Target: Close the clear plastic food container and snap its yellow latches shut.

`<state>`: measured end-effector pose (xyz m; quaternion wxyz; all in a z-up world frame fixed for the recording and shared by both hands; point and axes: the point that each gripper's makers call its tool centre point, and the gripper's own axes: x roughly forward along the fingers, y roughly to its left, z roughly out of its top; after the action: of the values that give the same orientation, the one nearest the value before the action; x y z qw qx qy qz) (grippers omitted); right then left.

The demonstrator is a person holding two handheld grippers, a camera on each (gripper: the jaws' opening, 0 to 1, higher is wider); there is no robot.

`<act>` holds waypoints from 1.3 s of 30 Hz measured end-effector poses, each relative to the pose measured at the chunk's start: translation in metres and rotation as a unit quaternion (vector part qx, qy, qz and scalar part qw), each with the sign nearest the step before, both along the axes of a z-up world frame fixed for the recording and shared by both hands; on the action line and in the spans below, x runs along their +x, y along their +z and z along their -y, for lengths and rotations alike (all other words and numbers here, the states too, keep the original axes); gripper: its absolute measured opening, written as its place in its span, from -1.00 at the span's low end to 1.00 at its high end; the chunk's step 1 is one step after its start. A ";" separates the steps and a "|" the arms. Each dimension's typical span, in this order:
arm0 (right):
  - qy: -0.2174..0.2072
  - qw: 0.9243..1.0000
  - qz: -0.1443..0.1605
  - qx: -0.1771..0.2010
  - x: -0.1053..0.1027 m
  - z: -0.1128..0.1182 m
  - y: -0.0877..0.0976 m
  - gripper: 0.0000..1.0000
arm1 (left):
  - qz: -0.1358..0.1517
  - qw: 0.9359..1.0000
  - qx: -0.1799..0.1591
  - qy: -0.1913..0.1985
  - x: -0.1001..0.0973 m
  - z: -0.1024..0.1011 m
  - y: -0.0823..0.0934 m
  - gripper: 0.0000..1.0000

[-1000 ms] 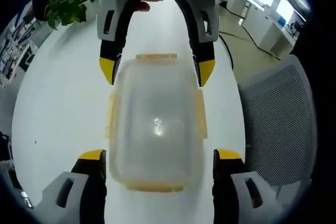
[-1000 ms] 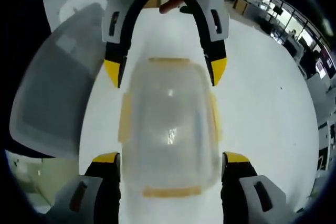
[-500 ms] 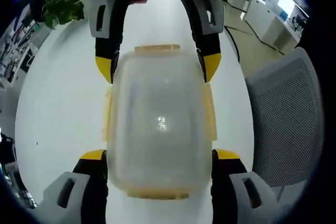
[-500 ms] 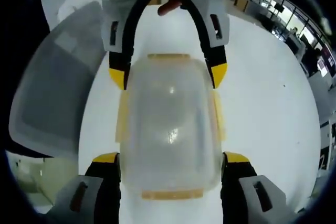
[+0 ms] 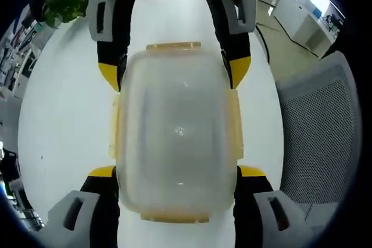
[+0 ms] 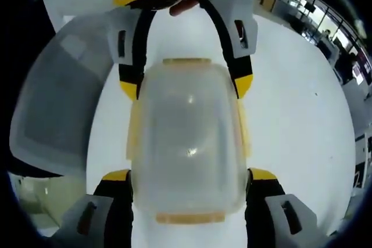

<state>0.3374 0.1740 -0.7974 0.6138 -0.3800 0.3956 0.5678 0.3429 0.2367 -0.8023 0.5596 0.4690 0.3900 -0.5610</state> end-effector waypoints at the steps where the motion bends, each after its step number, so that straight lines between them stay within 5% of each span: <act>1: -0.002 1.000 0.000 0.001 -0.001 0.000 0.000 0.59 | 0.002 1.000 0.001 -0.001 0.000 0.000 0.000 0.62; 39: -0.024 1.000 0.000 -0.005 -0.006 -0.005 -0.006 0.66 | 0.004 1.000 -0.019 -0.012 -0.003 0.000 -0.002 0.62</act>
<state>0.3318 0.1787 -0.8035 0.6255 -0.3733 0.4073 0.5510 0.3398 0.2365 -0.8043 0.5633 0.4649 0.3718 -0.5730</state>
